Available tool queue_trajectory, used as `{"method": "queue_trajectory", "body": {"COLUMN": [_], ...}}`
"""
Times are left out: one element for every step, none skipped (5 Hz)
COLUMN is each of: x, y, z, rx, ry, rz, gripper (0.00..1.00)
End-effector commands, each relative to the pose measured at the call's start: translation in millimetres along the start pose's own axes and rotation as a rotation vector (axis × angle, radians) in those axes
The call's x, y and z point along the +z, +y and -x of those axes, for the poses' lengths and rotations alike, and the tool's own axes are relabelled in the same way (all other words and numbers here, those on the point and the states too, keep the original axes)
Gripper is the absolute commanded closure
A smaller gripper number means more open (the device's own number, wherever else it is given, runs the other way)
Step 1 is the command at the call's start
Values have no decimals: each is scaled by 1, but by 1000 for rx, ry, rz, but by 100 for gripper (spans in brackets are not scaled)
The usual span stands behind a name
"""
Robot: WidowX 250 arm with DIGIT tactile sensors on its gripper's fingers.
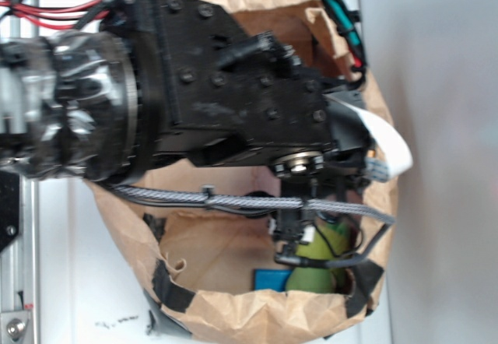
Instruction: Grab the pink bunny.
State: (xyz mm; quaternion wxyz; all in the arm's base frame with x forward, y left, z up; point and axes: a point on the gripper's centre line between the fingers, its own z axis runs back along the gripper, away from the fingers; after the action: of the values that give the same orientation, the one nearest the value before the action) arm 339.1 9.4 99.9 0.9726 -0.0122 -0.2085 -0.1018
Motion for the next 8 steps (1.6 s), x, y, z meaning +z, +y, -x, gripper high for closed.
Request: {"method": "queue_trajectory", "body": {"x": [-2,-16,-30,-36,-36,-47,-47,-33], "y": [1,16,28,30,23,19,21,25], "z": [-26,-38,-39,-38,-43,-43,-41,-41], "rx": [14,54,49,39,43,30,33,43], "ry": [-91,-106,-79,-98,-122,-112,-110,-92], "rz": [-84,-195,-268,-306,-258,-269,-265,-252], "gripper": [0,0,0,0,0,0,100,100]}}
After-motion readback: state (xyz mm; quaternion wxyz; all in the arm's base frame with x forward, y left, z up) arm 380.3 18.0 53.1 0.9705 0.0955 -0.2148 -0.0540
